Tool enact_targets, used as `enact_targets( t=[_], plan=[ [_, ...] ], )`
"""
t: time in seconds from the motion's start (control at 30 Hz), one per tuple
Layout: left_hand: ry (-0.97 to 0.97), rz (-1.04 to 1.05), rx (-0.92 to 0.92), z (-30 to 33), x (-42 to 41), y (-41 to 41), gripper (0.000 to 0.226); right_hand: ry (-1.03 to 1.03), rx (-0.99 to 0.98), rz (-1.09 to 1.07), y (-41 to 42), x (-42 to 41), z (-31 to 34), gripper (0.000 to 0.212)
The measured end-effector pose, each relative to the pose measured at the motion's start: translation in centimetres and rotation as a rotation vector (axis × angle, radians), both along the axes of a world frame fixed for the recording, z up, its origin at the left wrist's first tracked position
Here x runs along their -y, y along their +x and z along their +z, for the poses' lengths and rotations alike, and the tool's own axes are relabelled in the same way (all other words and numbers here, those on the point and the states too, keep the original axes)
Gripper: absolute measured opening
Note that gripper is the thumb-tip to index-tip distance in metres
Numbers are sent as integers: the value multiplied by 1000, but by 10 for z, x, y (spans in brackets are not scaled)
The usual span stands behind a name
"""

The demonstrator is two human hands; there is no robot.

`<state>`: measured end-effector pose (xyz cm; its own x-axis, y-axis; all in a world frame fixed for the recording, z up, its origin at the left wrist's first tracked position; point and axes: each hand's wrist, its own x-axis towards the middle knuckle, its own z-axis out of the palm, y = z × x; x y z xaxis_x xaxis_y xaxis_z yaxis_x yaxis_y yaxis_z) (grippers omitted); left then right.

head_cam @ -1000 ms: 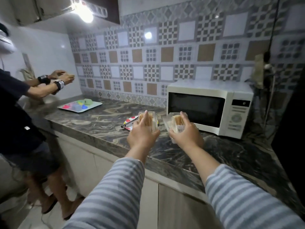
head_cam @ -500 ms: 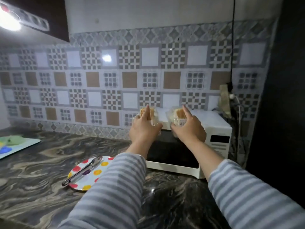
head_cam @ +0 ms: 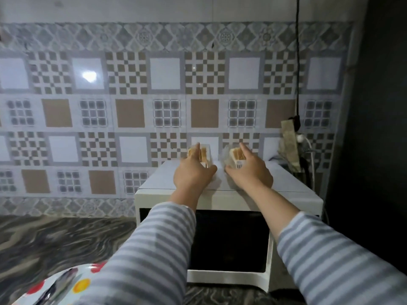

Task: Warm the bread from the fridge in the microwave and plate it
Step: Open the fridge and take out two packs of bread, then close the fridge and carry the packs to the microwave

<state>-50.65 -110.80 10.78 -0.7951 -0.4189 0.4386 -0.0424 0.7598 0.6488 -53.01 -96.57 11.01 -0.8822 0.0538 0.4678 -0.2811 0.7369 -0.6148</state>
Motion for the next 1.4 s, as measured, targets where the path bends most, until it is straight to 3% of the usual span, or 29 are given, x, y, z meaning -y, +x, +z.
enact_targets(
  t=[0.2,0.53,0.63,0.87,1.0,1.2,1.4],
  plan=[
    [-3,-5,21,-10,11,-40,71,59,49,-56,-36,14,-16,77],
    [-80,-28,135,-12,18,-45,85,129,89,-70,-38,16,-11,79],
    [-155,1,120,-5,16,-31,84,168,35,-78,-23,11,-3,70],
    [-194,-24,6,-22,-10,47,62,249,2,-73,50,-13,-30,46],
    [-250,-64,11,-50,-31,112,51,313,46,-53,108,-39,-63,47],
    [-222,-112,245,-115,-57,201,39,345,287,-50,191,-70,-125,39],
    [-208,-182,439,-171,-80,284,35,365,410,-92,281,-89,-176,33]
  ],
)
